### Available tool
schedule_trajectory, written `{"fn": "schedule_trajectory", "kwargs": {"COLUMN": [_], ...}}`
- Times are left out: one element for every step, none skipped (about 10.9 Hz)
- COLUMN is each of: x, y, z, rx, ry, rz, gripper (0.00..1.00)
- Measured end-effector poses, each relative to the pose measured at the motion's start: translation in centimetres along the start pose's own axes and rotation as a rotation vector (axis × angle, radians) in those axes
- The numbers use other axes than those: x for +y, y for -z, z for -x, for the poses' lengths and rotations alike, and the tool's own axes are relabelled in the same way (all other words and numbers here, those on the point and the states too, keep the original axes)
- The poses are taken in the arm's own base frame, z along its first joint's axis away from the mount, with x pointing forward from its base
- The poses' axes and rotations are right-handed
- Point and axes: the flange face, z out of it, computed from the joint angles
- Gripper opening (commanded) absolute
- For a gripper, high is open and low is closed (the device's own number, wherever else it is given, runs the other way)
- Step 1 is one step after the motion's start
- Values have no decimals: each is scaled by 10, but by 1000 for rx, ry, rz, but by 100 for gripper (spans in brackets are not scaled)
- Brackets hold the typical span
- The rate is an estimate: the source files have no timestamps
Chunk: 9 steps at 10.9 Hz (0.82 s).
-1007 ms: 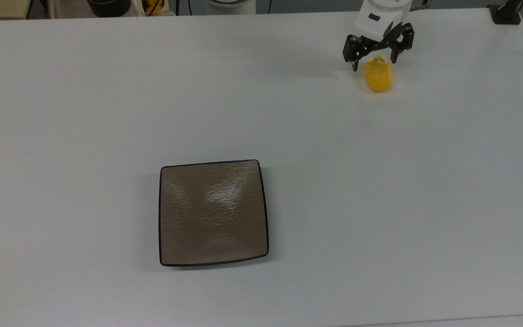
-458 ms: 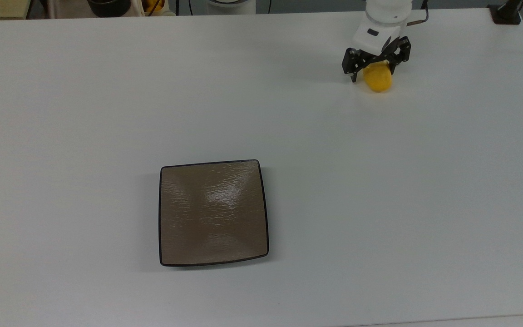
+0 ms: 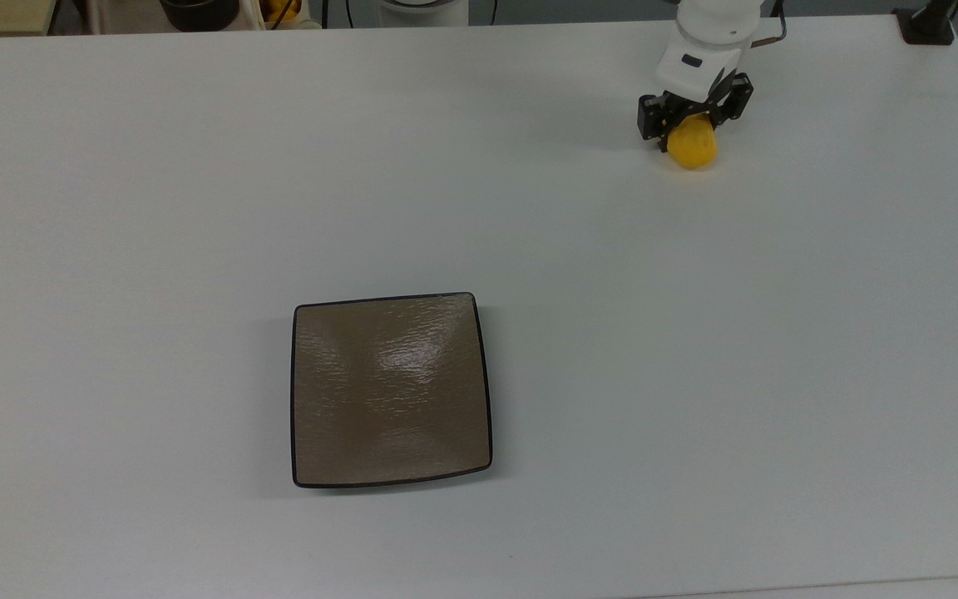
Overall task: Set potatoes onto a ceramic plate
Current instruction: 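Close the gripper around the yellow potato, then lift the potato and carry it over the dark square plate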
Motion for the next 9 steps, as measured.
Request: {"fn": "schedule_trajectory", "kwargs": {"x": [0,0,0,0,0,3,9,18,29], "y": [0,0,1,3,9,17,30,50,73], "z": [0,0,-1,-2,-5,-7,-10,-17,-25], "rx": [0,0,1,7,19,26,33,39,46], "ry": [0,0,-1,-2,-4,-9,-20,-39,-61], "rz": [0,0,-1,-3,-5,-1,8,24,39], "gripper": [14,14,14,14,14,14,15,15,15]}}
